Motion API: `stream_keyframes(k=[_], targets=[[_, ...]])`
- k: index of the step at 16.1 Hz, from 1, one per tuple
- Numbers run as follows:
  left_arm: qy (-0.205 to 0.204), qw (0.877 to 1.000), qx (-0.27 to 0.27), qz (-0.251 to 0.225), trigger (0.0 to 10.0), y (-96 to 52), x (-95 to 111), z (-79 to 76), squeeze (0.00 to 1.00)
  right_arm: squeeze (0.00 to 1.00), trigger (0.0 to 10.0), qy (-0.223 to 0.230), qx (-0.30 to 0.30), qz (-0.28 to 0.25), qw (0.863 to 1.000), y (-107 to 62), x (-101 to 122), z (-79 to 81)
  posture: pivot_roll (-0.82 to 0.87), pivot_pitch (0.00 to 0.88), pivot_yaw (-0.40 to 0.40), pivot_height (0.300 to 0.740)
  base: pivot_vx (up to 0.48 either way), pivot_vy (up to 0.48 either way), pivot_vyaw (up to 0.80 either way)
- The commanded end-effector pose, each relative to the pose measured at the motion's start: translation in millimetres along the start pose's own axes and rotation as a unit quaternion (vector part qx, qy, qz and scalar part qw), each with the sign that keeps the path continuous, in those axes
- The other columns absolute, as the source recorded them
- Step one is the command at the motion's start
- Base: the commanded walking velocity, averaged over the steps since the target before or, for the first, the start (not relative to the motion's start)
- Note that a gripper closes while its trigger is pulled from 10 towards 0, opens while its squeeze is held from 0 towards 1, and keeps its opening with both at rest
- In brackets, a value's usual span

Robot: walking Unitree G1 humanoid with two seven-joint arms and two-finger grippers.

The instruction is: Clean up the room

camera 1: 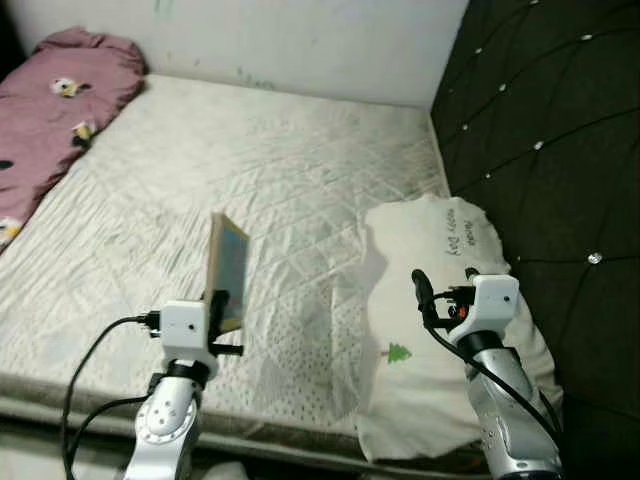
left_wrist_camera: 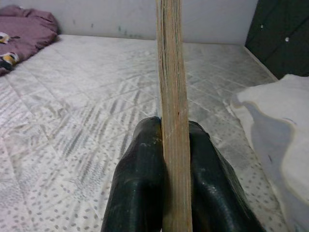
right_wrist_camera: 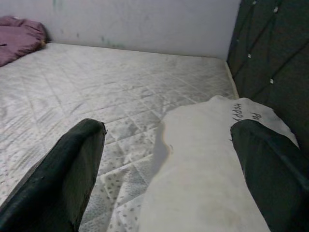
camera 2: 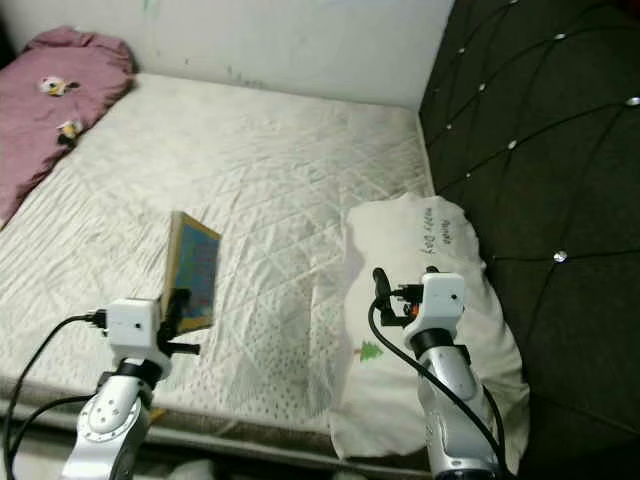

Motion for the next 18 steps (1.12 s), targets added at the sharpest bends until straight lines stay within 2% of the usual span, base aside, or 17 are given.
stream_keyframes(k=[1,7,12,13,15,18], targets=[[0.002,1.0,-0.013,-0.022,10.0,3.7,11.1,-4.9,0.0,0.0,10.0,-0.005,-0.005,-0.002,1.0,0.8,3.1,-4.0,0.02,0.035,-0.068,0.74,0.0,0.0,-0.55],[0.009,1.0,-0.016,-0.023,10.0,-0.6,13.1,-2.5,0.0,0.0,10.0,-0.015,-0.001,-0.005,1.0,-0.1,6.5,-3.8,0.02,0.062,-0.065,0.74,0.0,0.0,0.0],[0.005,1.0,-0.018,-0.017,10.0,-2.4,11.8,-2.8,0.0,0.0,10.0,-0.012,0.002,0.0,1.0,-4.2,3.9,-1.5,0.02,0.058,-0.064,0.74,0.0,0.0,-0.64],[-0.01,1.0,-0.022,-0.015,10.0,-1.1,11.5,-3.9,0.0,0.0,10.0,-0.012,0.002,-0.003,1.0,-3.4,5.0,-1.5,0.02,0.056,-0.063,0.74,0.0,0.48,-0.8],[0.007,0.999,-0.024,-0.02,10.0,1.2,14.0,-3.8,0.0,0.0,10.0,-0.014,0.003,-0.005,1.0,-1.6,6.3,-1.8,0.02,0.053,-0.065,0.74,0.0,0.48,0.0],[0.006,0.999,-0.024,-0.02,10.0,1.9,13.8,-4.9,0.0,0.0,10.0,-0.017,0.005,-0.007,1.0,-0.5,7.6,-2.5,0.02,0.05,-0.066,0.74,0.0,0.465,0.0]])
Point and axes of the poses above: a point about 5 cm out from each wrist's last joint towards the gripper, its own y axis pointing out of the wrist towards the gripper, its own x axis along the axis of the wrist's last joint, z = x × y, the point moved 1 cm from there along y, pointing out of the wrist towards the gripper, and after that the axes turned 11 degrees about -y, right-handed, at the moved point
